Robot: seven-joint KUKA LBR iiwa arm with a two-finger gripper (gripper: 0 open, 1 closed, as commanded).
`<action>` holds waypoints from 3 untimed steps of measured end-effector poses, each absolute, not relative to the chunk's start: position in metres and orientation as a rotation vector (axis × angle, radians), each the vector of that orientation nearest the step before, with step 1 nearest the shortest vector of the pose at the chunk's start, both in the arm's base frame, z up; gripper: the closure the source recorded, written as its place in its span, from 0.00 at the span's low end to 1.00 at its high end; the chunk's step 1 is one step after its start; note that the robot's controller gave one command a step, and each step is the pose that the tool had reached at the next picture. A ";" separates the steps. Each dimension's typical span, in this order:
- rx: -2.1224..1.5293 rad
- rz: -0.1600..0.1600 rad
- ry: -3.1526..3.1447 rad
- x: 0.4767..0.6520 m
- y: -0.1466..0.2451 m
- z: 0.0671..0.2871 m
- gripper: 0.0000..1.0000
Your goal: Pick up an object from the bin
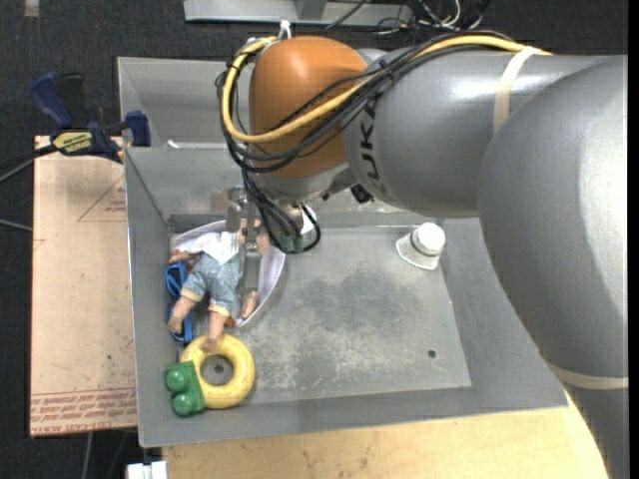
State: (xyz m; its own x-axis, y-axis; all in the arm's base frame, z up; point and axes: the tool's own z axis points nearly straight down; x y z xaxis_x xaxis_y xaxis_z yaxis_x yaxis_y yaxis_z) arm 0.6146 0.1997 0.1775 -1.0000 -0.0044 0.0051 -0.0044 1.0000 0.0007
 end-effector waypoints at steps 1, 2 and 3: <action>0.002 -0.003 -3.142 0.616 0.199 0.183 0.00; 0.072 -0.005 -3.147 0.604 0.201 0.136 0.00; 0.287 -0.005 -3.138 0.576 0.206 0.099 0.00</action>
Offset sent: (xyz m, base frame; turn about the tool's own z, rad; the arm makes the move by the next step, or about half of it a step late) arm -0.0303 0.0034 -0.1073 -0.1018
